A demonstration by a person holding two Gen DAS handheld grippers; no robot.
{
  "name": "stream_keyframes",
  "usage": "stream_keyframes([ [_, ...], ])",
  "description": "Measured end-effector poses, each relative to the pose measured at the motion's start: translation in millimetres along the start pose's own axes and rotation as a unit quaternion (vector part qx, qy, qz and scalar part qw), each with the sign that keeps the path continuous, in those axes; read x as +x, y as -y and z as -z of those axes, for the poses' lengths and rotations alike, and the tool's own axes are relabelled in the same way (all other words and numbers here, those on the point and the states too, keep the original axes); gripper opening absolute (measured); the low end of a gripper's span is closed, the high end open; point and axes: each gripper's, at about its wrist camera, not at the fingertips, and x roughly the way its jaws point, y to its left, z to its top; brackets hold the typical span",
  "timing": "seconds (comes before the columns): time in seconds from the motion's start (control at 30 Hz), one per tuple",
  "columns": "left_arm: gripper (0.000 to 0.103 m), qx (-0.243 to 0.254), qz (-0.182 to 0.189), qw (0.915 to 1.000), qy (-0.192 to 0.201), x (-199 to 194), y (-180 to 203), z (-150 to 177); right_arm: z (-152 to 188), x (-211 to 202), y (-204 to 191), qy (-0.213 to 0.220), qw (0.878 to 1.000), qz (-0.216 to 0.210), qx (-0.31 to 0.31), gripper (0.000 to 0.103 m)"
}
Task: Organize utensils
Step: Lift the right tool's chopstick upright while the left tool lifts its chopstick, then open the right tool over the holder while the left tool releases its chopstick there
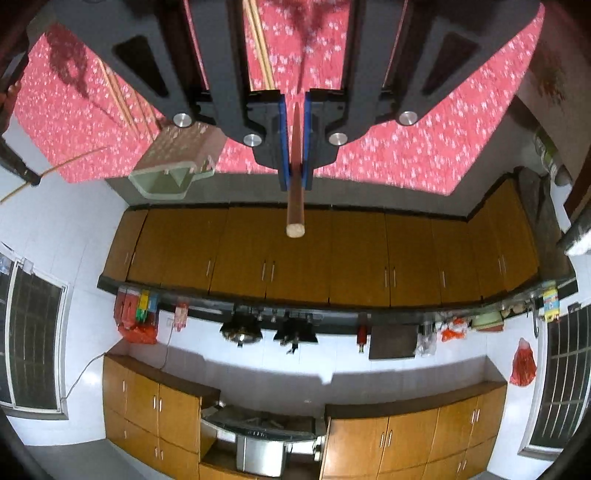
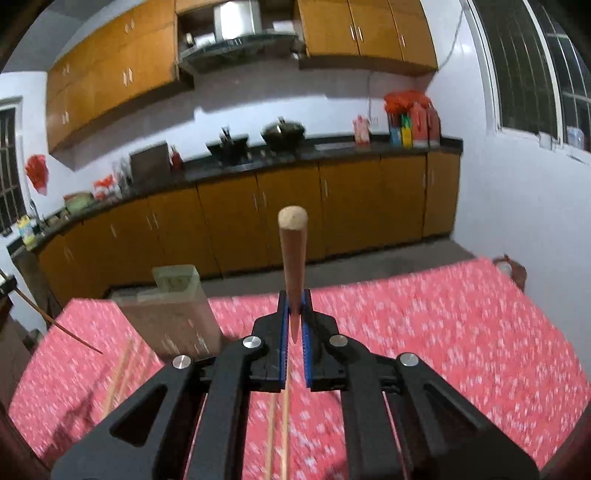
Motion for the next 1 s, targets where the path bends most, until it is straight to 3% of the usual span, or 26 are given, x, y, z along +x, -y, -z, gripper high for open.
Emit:
stream_keyframes([
  [0.17, 0.008, -0.002, 0.028, 0.9987, 0.042, -12.3, 15.5, -43.1, -47.1, -18.4, -21.9, 0.059, 0.997, -0.050, -0.002, 0.007],
  [0.33, 0.007, -0.007, 0.067, 0.9954, 0.068, -17.3, 41.0, -69.8, -70.4, -20.8, -47.4, 0.073, 0.991, -0.108, -0.008, 0.007],
  [0.67, 0.008, -0.028, 0.109, 0.9909, 0.074, 5.8, 75.8, -76.0, -63.5, 4.1, -81.0, 0.020, 0.988, -0.143, -0.048, 0.007],
  [1.0, 0.008, -0.013, 0.126, 0.9916, 0.024, 47.2, 100.3, -56.2, -43.8, 39.6, -86.0, -0.062, 0.986, -0.149, -0.036, 0.007],
])
